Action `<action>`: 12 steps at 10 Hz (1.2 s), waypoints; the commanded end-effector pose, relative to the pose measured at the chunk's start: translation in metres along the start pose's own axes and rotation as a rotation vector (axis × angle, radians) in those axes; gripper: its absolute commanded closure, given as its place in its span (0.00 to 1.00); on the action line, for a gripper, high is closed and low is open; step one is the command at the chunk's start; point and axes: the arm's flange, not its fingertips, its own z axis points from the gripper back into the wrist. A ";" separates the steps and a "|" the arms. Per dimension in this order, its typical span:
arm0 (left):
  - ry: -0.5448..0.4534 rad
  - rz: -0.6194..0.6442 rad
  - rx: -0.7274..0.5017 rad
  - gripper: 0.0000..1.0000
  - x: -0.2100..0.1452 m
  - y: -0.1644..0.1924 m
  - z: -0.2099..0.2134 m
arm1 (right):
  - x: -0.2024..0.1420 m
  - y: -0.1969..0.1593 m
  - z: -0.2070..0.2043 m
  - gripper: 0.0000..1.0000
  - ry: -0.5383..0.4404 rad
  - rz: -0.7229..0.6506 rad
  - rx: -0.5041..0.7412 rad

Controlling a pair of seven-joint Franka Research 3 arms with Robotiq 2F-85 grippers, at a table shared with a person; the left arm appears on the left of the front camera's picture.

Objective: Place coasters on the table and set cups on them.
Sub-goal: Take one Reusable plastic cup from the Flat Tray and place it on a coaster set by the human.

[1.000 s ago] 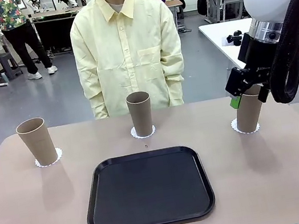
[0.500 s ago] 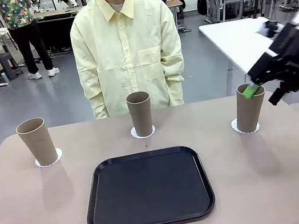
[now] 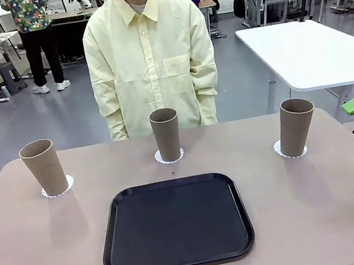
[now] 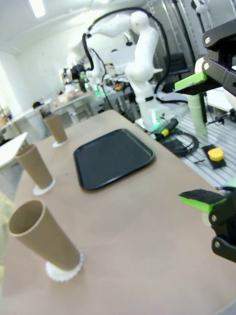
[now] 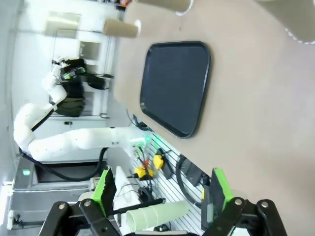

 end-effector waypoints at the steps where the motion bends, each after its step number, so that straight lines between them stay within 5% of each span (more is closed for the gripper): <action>1: -0.007 -0.005 -0.009 0.00 0.000 -0.002 0.001 | 0.004 -0.037 0.009 0.00 -0.019 0.019 0.141; 5: -0.007 -0.005 -0.009 0.00 0.000 -0.002 0.001 | -0.013 -0.082 0.054 0.00 -0.138 -0.097 0.257; 12: -0.007 -0.005 -0.009 0.00 0.000 -0.002 0.001 | -0.020 -0.096 0.074 0.00 -0.122 -0.124 0.244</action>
